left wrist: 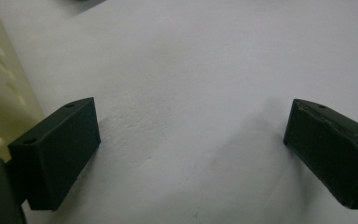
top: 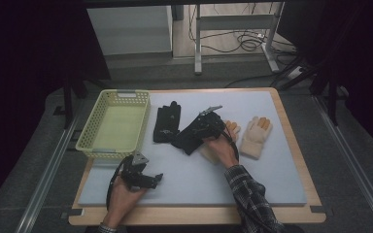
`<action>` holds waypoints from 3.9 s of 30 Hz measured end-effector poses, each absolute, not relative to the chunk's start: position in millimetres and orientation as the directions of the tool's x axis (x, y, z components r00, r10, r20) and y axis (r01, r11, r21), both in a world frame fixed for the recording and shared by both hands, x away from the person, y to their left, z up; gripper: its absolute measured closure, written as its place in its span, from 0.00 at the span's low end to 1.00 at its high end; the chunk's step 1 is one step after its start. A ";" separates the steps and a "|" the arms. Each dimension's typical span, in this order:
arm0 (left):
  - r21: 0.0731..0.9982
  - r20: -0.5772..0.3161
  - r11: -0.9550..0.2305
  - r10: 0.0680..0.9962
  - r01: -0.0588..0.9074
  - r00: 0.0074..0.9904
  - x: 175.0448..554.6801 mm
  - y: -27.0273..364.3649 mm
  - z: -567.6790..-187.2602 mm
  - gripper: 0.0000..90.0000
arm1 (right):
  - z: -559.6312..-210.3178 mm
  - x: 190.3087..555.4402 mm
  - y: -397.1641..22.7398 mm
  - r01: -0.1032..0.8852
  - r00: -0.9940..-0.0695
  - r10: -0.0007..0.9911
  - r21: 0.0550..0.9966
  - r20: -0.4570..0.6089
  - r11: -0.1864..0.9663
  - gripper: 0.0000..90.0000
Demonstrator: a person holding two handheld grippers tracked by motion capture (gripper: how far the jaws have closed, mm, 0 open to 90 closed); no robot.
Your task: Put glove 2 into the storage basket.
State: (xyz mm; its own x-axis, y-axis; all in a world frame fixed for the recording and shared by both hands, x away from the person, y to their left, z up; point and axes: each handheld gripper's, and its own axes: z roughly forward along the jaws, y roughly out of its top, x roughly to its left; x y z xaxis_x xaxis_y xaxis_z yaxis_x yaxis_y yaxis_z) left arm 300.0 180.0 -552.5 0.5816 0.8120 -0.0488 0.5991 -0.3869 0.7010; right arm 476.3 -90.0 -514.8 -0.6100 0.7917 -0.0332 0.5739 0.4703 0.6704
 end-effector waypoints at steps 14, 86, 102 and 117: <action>0.701 -0.051 -0.384 0.814 0.601 0.579 299.9 179.6 -552.6 0.04 | -519.3 471.5 -79.0 0.560 -0.664 0.748 0.647 -0.024 0.518 0.93; 0.697 -0.043 -0.396 0.809 0.598 0.586 300.2 180.7 -552.2 0.04 | -495.5 364.8 -119.3 0.407 -0.814 0.579 0.750 0.039 0.521 0.73; 0.696 -0.046 -0.395 0.809 0.600 0.586 300.1 180.7 -552.2 0.04 | -494.0 461.1 -49.7 0.384 -0.821 0.572 0.739 -0.003 0.554 0.69; 0.698 -0.046 -0.393 0.809 0.599 0.586 300.2 180.6 -552.4 0.04 | -521.9 518.6 10.5 0.396 -0.829 0.559 0.683 -0.022 0.614 0.44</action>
State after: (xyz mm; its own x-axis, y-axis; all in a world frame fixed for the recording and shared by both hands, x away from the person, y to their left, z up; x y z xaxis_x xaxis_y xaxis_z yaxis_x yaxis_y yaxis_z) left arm 300.2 180.6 -552.4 0.5855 0.8093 -0.0464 0.5986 -0.3931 0.6980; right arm 518.6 10.5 -521.9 -0.8286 0.5594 -0.0219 0.3962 0.6136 0.6830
